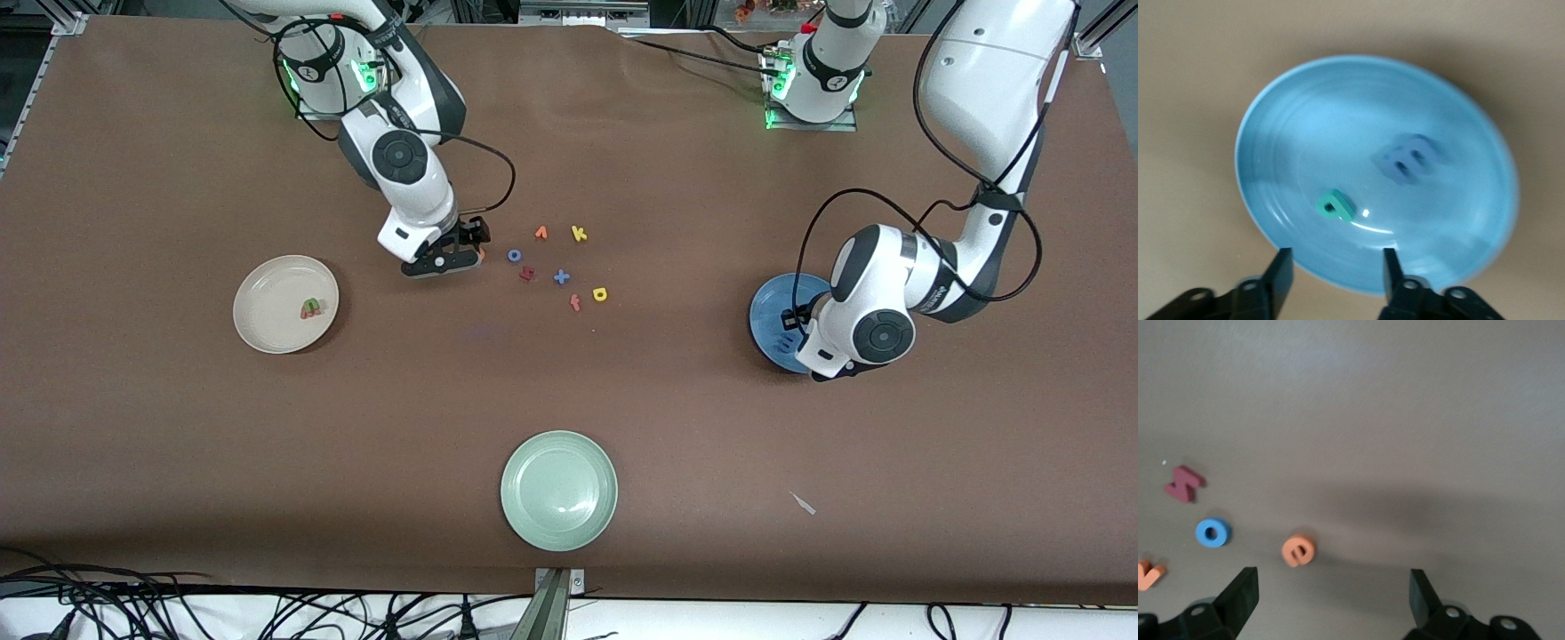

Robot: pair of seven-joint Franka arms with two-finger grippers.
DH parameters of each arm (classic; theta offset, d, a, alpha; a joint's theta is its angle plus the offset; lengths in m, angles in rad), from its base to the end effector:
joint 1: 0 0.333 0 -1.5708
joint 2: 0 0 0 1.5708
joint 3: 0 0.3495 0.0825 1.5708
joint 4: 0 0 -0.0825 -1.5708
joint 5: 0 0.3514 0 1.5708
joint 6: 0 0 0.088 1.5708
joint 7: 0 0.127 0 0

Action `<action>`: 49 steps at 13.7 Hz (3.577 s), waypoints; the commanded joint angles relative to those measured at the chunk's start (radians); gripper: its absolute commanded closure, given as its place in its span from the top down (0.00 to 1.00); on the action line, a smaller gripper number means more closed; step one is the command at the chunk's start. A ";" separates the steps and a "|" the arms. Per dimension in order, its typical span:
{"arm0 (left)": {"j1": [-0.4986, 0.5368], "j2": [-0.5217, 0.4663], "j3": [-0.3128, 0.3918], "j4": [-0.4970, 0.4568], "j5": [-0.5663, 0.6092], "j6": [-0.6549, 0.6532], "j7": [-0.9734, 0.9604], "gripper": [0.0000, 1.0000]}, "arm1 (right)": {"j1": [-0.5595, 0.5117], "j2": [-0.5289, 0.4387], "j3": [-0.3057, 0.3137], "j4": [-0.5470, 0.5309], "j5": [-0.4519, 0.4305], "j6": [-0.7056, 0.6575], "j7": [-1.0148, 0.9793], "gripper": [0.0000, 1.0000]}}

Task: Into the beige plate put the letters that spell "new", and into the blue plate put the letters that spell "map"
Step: 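Reach the right gripper to the orange letter while the left gripper reaches yellow, then grasp the orange letter with the right gripper while the left gripper grasps yellow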

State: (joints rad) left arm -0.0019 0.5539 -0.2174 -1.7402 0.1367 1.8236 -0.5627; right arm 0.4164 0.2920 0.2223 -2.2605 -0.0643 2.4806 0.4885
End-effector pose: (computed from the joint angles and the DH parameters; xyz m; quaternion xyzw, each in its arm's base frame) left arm 0.5850 -0.1044 0.2689 -0.9645 -0.1377 0.2077 0.0874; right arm 0.4203 0.3106 0.2683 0.9947 0.0974 -0.0337 0.0059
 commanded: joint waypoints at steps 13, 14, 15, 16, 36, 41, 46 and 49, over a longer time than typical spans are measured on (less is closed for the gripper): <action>-0.135 0.049 -0.057 0.275 -0.034 -0.101 0.015 1.00 | -0.001 0.105 0.042 -0.036 -0.012 0.179 0.022 0.96; -0.135 0.050 -0.057 0.274 -0.035 -0.101 0.014 1.00 | 0.001 0.108 0.042 -0.036 -0.014 0.179 0.022 0.93; -0.130 0.052 -0.057 0.274 -0.045 -0.101 0.015 1.00 | 0.001 0.111 0.042 -0.036 -0.014 0.179 0.022 0.89; -0.118 0.052 -0.056 0.275 -0.072 -0.101 0.017 1.00 | 0.001 0.111 0.042 -0.036 -0.014 0.179 0.022 0.85; -0.116 0.061 -0.053 0.274 -0.105 -0.101 0.010 1.00 | -0.008 0.142 0.037 -0.014 -0.032 0.199 -0.024 0.49; -0.121 0.058 -0.054 0.275 -0.101 -0.101 0.017 1.00 | -0.004 0.156 0.037 -0.016 -0.032 0.218 -0.022 0.42; -0.185 0.096 -0.062 0.278 -0.152 0.031 -0.002 1.00 | -0.002 0.164 0.037 -0.016 -0.032 0.227 -0.022 0.36; -0.261 0.121 -0.060 0.277 -0.236 0.071 -0.005 1.00 | -0.001 0.170 0.037 -0.016 -0.032 0.238 -0.022 0.31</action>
State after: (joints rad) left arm -0.2097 0.6458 -0.2818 -1.4933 -0.0627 1.8856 -0.5640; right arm 0.4121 0.4144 0.2539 -2.2871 -0.0866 2.6672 0.4734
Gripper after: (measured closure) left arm 0.000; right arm 0.678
